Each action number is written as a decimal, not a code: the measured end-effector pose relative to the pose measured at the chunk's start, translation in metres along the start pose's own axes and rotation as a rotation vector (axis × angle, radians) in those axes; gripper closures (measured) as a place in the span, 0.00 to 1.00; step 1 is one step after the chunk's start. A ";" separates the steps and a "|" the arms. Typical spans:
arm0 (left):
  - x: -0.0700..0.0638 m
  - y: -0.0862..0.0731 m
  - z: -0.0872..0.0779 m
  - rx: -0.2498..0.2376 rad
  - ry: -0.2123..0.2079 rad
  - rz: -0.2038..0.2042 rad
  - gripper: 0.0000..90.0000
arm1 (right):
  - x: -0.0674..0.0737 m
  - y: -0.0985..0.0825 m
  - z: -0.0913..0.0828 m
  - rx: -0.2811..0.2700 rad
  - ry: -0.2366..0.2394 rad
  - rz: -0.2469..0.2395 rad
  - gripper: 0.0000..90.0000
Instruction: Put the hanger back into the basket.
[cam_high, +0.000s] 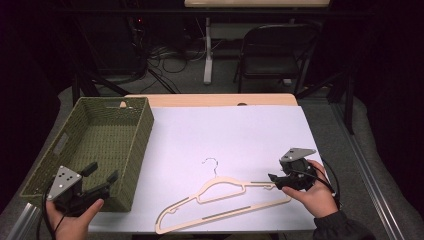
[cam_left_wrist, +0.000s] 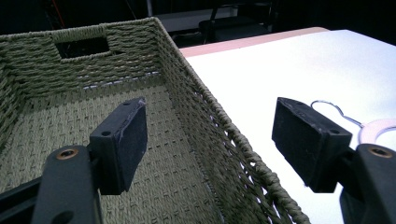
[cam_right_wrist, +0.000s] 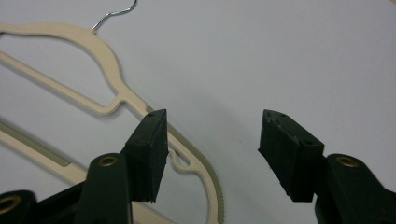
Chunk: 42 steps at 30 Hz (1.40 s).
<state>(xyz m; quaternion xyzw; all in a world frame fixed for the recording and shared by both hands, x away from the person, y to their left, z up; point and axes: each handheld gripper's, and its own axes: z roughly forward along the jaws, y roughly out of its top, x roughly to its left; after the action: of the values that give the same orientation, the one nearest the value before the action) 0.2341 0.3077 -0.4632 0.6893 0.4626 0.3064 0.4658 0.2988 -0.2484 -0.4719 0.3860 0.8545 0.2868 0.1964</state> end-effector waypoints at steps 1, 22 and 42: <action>0.000 0.000 0.000 0.000 0.000 0.001 0.29 | 0.001 0.003 0.001 0.017 0.004 -0.010 0.47; -0.002 0.001 0.001 0.008 -0.013 0.005 0.30 | 0.012 0.027 0.017 0.239 0.081 -0.174 0.43; -0.004 0.001 0.002 0.010 -0.023 0.009 0.31 | 0.028 0.049 0.043 0.291 0.159 -0.265 0.53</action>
<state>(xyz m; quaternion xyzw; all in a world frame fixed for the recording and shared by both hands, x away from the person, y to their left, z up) 0.2345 0.3033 -0.4627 0.6970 0.4558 0.2982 0.4663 0.3321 -0.1854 -0.4764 0.2708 0.9429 0.1618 0.1067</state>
